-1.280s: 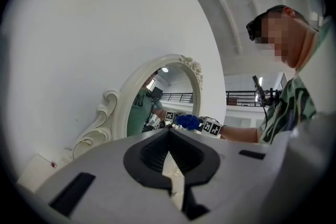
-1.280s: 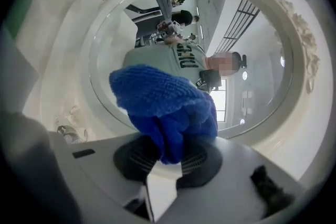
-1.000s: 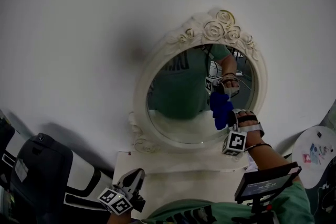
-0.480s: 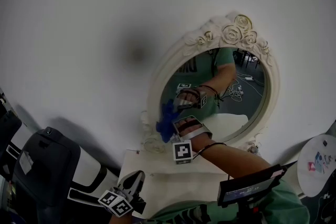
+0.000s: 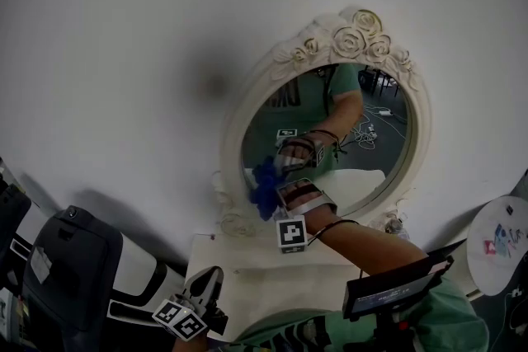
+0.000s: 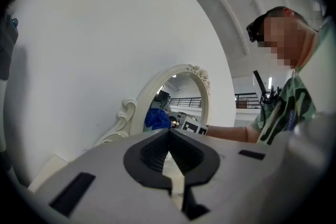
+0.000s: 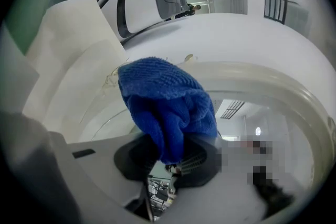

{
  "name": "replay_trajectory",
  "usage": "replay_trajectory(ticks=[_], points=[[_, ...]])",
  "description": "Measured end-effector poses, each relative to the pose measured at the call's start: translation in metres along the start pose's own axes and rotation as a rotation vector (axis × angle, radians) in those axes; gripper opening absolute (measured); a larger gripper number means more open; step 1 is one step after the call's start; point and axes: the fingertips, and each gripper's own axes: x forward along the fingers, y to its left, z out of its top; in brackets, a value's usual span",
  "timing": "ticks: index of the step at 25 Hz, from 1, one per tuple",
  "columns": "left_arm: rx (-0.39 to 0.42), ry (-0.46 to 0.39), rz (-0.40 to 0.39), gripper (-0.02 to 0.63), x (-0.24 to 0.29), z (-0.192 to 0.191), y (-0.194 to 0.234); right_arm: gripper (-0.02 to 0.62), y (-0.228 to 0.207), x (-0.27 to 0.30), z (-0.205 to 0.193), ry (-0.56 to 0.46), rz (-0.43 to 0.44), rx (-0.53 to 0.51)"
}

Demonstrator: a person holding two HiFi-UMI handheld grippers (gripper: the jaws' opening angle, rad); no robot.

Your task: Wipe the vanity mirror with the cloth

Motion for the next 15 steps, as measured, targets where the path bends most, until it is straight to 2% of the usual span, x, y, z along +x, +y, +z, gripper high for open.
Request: replay_trajectory(ticks=[6, 15], points=[[-0.002, 0.032, -0.048, 0.009, 0.02, -0.006, -0.011, 0.084, 0.034, -0.033, -0.1, 0.135, 0.038, 0.07], [-0.003, 0.069, -0.101, 0.009, 0.041, -0.014, -0.025, 0.084, 0.081, -0.083, -0.254, 0.41, 0.076, 0.165]])
